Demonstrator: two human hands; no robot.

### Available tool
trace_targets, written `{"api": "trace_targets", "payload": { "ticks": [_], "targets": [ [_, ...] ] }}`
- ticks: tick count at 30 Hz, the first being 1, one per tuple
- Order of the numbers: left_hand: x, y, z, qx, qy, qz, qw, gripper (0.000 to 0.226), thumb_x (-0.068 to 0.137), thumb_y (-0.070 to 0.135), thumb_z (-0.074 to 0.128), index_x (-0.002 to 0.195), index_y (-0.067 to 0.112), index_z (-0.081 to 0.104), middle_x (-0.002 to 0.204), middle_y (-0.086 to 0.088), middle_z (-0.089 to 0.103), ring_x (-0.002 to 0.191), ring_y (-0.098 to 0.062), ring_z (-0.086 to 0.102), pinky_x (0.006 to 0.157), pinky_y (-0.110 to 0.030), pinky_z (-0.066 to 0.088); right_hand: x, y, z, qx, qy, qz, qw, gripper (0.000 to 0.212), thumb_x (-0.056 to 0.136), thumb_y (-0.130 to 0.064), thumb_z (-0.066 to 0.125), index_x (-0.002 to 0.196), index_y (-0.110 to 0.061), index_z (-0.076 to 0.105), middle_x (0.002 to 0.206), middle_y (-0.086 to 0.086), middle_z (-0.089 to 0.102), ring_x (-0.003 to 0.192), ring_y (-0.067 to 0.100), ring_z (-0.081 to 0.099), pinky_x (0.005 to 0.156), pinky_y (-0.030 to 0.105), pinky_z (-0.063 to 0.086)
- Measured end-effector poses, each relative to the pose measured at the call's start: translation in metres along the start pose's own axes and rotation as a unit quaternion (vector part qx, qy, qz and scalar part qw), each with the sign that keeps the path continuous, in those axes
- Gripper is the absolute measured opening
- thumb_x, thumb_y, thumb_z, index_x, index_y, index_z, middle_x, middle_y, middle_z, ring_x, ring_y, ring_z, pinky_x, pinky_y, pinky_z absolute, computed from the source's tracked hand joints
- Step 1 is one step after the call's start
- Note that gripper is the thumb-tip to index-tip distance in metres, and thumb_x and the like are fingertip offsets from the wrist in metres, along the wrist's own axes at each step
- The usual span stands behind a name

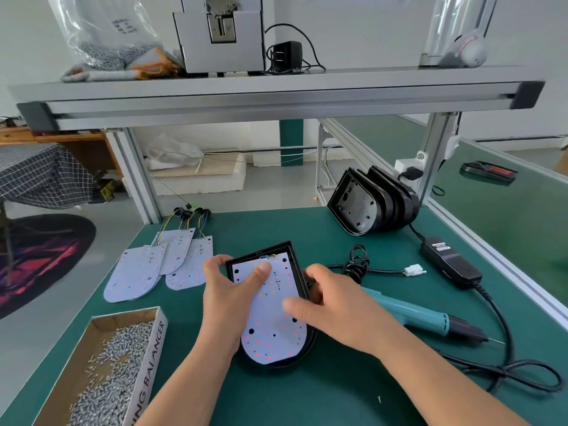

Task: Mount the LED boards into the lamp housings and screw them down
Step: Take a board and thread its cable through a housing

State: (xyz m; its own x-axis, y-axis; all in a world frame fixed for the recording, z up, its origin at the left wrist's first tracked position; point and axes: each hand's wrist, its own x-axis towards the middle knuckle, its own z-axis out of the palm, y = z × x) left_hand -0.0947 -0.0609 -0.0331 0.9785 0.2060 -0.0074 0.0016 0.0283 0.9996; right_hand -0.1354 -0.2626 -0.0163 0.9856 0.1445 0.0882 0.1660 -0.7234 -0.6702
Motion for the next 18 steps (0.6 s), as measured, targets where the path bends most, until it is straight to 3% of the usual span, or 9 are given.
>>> {"api": "trace_targets", "payload": {
  "ticks": [3,7,9,11,14,18],
  "targets": [
    [-0.0026,-0.0071,0.0069,-0.003,0.008,0.016,1.0,0.048,0.081,0.04,0.094,0.112,0.042,0.056,0.102,0.006,0.078,0.082,-0.008,0.078,0.074,-0.037,0.063,-0.0016,-0.0049,0.0044,-0.003,-0.009,0.032,0.999,0.069,0.065,-0.081,0.071,0.112,-0.034,0.05,0.101,-0.017,0.068,0.092,0.002,0.064,0.082,0.035,0.055],
    [-0.0043,-0.0078,0.0089,-0.051,-0.05,-0.017,0.997,0.034,0.096,0.034,0.081,0.125,0.03,0.063,0.11,0.004,0.081,0.098,-0.022,0.08,0.084,-0.05,0.065,0.0013,-0.0023,0.0033,0.08,-0.015,0.059,0.995,0.053,0.07,-0.066,0.078,0.108,-0.034,0.058,0.104,-0.021,0.072,0.093,-0.005,0.066,0.088,0.032,0.056],
    [-0.0023,-0.0057,0.0052,-0.068,-0.096,-0.038,0.992,0.019,0.104,0.021,0.069,0.122,0.027,0.069,0.114,-0.004,0.081,0.1,-0.029,0.08,0.081,-0.052,0.066,0.001,-0.0007,0.0022,0.123,-0.016,0.069,0.99,0.049,0.073,-0.061,0.081,0.109,-0.036,0.059,0.105,-0.024,0.073,0.093,-0.007,0.067,0.083,0.03,0.056],
    [-0.0015,-0.0038,0.0029,-0.068,-0.115,-0.032,0.991,0.018,0.104,0.015,0.065,0.116,0.027,0.071,0.112,-0.005,0.081,0.098,-0.03,0.08,0.073,-0.045,0.067,0.0007,-0.0001,0.002,0.149,-0.016,0.075,0.986,0.053,0.071,-0.06,0.083,0.112,-0.038,0.059,0.106,-0.025,0.073,0.093,-0.005,0.069,0.077,0.028,0.054],
    [-0.0056,-0.0042,0.0053,-0.063,-0.101,-0.004,0.993,0.019,0.103,0.013,0.069,0.11,0.031,0.072,0.108,-0.001,0.082,0.094,-0.026,0.081,0.067,-0.034,0.065,0.0026,0.0,0.003,0.159,-0.007,0.078,0.984,0.059,0.065,-0.057,0.083,0.114,-0.036,0.059,0.109,-0.021,0.074,0.098,-0.002,0.07,0.089,0.035,0.058],
    [-0.0099,-0.0059,0.0117,-0.067,-0.098,0.003,0.993,0.02,0.103,0.013,0.07,0.116,0.028,0.07,0.112,-0.001,0.081,0.1,-0.027,0.08,0.08,-0.047,0.066,0.0025,-0.0024,0.002,0.17,-0.006,0.086,0.982,0.062,0.061,-0.051,0.081,0.116,-0.033,0.059,0.111,-0.015,0.075,0.102,0.005,0.072,0.096,0.043,0.058]
  ]
}}
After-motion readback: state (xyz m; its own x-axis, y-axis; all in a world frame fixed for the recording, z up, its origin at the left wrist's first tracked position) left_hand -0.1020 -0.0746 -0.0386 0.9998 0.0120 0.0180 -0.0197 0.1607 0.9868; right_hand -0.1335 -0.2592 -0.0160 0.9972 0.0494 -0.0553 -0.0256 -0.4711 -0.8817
